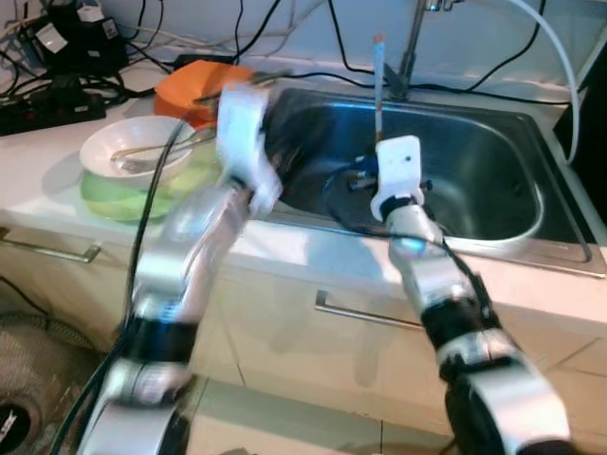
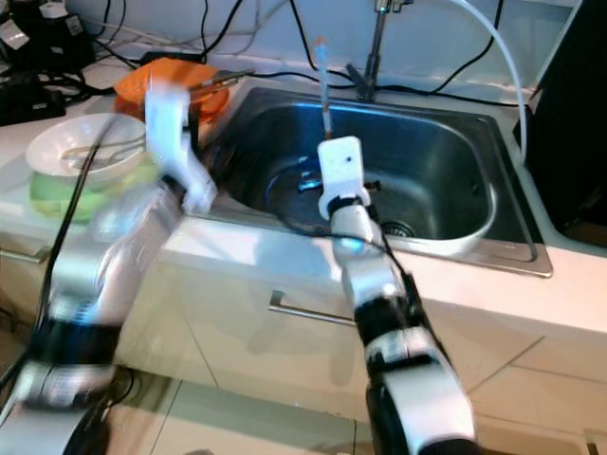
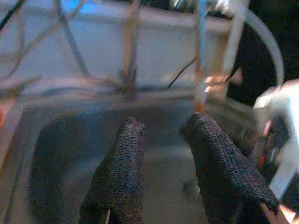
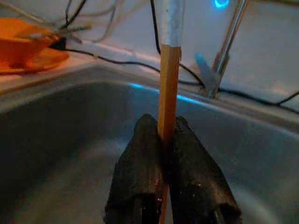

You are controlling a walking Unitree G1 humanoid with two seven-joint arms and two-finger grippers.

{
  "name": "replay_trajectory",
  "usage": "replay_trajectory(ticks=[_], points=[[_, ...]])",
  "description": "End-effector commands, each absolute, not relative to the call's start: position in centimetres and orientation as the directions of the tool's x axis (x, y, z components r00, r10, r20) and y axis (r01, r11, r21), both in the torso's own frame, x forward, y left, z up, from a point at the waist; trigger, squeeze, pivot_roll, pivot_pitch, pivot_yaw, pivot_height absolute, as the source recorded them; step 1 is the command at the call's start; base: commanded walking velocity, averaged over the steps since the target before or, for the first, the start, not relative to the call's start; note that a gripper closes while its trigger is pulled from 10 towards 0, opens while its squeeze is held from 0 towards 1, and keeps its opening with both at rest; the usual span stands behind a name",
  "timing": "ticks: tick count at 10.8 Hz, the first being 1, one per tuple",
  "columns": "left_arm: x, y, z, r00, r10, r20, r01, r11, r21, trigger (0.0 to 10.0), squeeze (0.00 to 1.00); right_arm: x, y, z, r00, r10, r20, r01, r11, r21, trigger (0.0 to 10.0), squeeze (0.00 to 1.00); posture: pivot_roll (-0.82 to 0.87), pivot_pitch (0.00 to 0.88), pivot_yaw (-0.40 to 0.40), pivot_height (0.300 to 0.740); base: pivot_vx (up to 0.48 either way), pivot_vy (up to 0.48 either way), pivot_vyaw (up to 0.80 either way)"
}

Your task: Kitchen organization

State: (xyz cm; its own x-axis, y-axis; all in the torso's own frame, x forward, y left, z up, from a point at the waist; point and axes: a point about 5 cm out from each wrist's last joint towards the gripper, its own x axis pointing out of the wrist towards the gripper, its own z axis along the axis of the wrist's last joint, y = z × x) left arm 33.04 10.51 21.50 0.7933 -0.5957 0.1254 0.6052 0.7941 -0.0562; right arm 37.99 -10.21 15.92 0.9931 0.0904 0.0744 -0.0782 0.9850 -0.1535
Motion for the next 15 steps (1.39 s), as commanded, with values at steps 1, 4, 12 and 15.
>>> replay_trajectory(ticks=[1, 4, 12, 15], points=[[32.7, 10.4, 21.5, 0.779, -0.619, 0.102, 0.623, 0.782, -0.018, 10.0, 0.00, 38.4, -10.3, 15.9, 0.996, 0.082, 0.046, -0.074, 0.986, -0.153, 10.0, 0.00, -0.08, 0.000, -0.006, 0.740, 0.000, 0.000, 0.00], [31.5, 11.7, 18.7, 0.786, -0.616, -0.047, 0.618, 0.786, 0.039, 10.0, 0.00, 39.4, -11.0, 14.9, 0.995, 0.043, -0.087, -0.055, 0.989, -0.140, 10.0, 0.00, -0.06, 0.000, -0.017, 0.740, 0.000, 0.000, 0.00], [29.6, 11.1, 16.2, 0.707, -0.677, -0.207, 0.692, 0.722, 0.005, 10.0, 0.00, 39.3, -11.9, 12.8, 0.969, -0.029, -0.245, 0.012, 0.998, -0.068, 10.0, 0.83, -0.03, 0.004, -0.030, 0.740, 0.000, 0.000, 0.00], [29.5, 10.8, 16.1, 0.702, -0.681, -0.208, 0.697, 0.717, 0.004, 10.0, 0.00, 39.3, -11.4, 12.8, 0.970, -0.010, -0.242, -0.008, 0.997, -0.076, 10.0, 0.00, -0.03, 0.000, -0.034, 0.740, 0.000, 0.000, 0.00]])
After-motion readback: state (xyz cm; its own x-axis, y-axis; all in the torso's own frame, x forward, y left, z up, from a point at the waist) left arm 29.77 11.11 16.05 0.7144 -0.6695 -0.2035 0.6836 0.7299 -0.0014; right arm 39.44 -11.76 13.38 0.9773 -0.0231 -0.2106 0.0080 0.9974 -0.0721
